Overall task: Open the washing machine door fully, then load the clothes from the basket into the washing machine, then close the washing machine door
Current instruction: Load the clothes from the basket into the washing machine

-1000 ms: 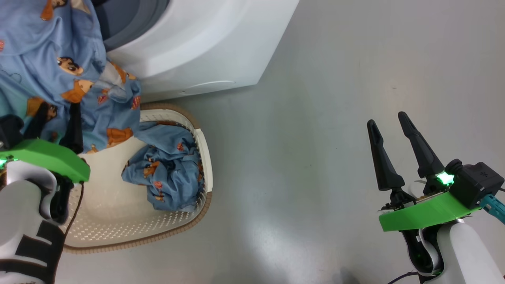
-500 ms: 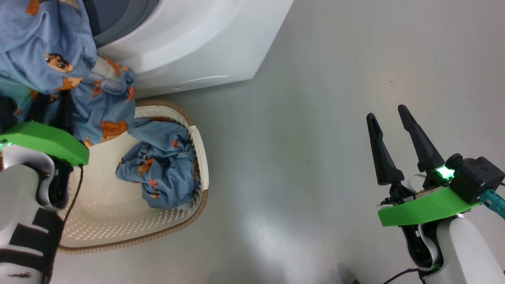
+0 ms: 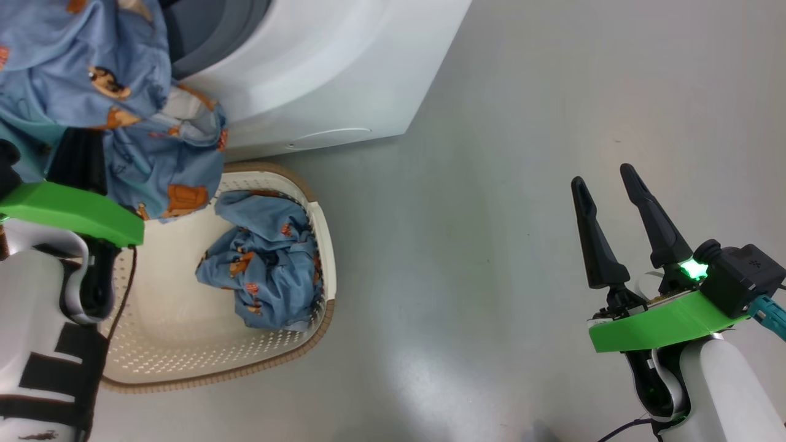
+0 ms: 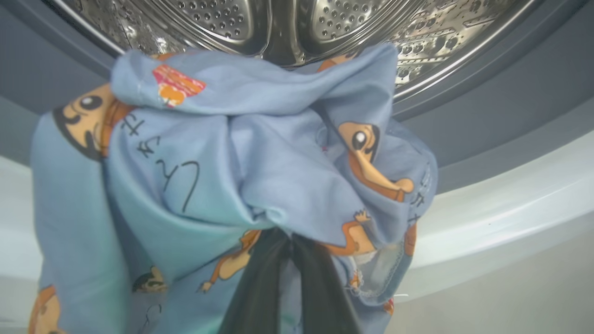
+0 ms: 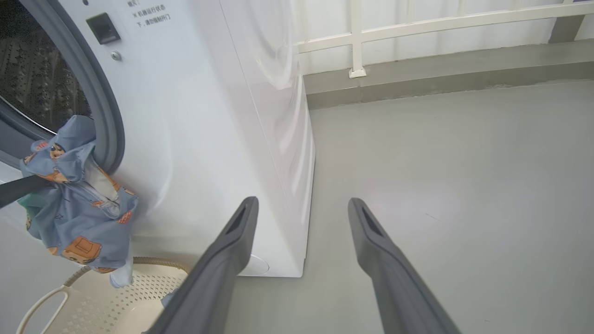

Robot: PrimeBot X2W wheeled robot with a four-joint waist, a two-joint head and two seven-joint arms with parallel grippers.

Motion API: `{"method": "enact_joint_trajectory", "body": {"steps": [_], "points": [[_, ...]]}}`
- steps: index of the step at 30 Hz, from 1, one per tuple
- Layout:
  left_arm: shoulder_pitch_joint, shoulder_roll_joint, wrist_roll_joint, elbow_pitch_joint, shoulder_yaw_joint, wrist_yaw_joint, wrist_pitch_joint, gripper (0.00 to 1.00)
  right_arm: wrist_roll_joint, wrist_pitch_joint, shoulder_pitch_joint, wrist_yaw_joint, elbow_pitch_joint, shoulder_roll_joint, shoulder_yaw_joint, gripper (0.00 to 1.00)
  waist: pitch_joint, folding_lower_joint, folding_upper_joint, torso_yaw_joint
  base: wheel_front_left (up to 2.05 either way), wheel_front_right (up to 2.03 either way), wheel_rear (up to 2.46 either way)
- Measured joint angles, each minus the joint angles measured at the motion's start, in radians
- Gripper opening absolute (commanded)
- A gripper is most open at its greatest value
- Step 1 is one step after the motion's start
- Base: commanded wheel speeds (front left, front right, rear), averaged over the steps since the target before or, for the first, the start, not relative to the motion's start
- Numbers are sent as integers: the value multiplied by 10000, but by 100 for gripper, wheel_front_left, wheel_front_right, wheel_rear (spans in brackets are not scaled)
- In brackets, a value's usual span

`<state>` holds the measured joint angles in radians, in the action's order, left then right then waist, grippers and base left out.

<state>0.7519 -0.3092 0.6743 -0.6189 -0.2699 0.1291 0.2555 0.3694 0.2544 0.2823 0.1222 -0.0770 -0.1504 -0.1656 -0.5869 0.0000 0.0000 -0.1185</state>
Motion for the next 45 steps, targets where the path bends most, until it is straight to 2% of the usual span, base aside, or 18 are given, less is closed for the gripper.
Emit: {"method": "enact_joint_trajectory", "body": {"steps": [10,17,22,38,41,45], "points": [[-353,194,-830,1624,706,0,2,0,0,0,-7,0,-6,-17,-8,100,239,0,0,269,0,0,0],[161,86,-1062,1684,654,0,2,0,0,0,-11,0,-10,-19,-38,100,288,0,0,269,0,0,0],[1107,-67,-1074,1045,529,0,4,0,0,0,-12,0,-15,-17,-58,100,272,0,0,174,0,0,0],[4484,-282,-849,-3093,-922,0,10,0,12,0,-9,0,-21,157,-320,100,85,0,0,-317,0,0,0],[5009,-464,-953,-3313,-984,0,8,0,13,0,-4,0,-21,176,-349,100,6,0,0,-444,0,0,0],[5693,-662,-1676,-2706,-357,-107,10,0,13,0,5,0,-17,232,-351,100,-173,0,0,-608,0,0,0]]}}
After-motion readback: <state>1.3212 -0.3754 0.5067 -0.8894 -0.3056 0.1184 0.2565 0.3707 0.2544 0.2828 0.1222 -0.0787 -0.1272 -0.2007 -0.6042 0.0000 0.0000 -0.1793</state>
